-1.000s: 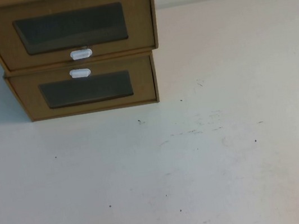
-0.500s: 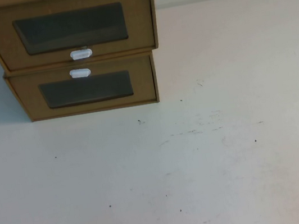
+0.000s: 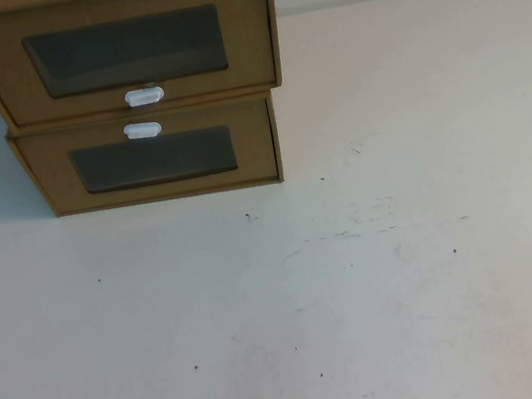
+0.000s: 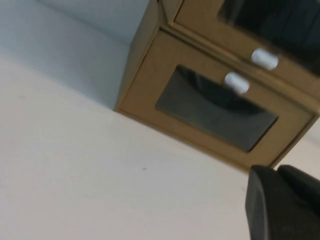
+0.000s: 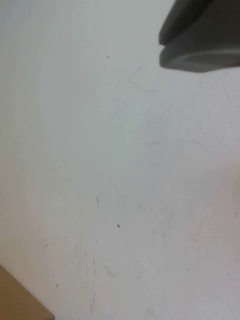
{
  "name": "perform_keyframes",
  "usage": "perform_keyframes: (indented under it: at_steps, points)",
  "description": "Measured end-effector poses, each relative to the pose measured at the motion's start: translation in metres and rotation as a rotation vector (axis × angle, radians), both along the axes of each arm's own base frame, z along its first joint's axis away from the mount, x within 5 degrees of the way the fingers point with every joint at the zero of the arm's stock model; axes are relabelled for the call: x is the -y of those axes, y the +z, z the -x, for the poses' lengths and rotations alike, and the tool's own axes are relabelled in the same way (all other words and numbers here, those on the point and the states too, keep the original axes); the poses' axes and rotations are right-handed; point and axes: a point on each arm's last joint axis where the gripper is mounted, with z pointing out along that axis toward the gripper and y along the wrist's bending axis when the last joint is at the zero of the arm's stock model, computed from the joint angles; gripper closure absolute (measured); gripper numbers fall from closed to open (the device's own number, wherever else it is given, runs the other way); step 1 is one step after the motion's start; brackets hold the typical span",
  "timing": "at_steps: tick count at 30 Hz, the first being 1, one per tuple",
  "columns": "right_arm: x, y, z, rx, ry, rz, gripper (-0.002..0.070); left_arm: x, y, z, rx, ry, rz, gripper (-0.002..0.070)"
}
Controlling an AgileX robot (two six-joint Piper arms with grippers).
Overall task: Open the shoe box
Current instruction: 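Pull the top drawer of the cardboard box fully open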
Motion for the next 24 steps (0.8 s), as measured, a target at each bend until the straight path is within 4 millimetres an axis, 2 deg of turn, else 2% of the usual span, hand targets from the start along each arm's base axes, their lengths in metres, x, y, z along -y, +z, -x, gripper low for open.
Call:
perform_keyframes:
  at_steps: [2, 4, 15, 18, 24]
  points:
    - [0.0, 0.0, 0.0, 0.0, 0.0, 0.0, 0.069, 0.0, 0.004, 0.0, 0.022, 0.011, 0.126, 0.068]
    - [0.0, 0.0, 0.0, 0.0, 0.0, 0.0, 0.069, -0.001, 0.006, -0.001, 0.038, 0.02, 0.179, 0.068]
    - [0.0, 0.0, 0.0, 0.0, 0.0, 0.0, 0.069, -0.004, 0.015, -0.001, 0.107, 0.057, 0.268, 0.068]
    - [0.0, 0.0, 0.0, 0.0, 0.0, 0.0, 0.069, 0.001, 0.03, 0.002, 0.075, -0.002, 0.215, 0.068]
    - [0.0, 0.0, 0.0, 0.0, 0.0, 0.0, 0.069, 0.016, 0.084, -0.006, -0.122, -0.176, -0.004, 0.068]
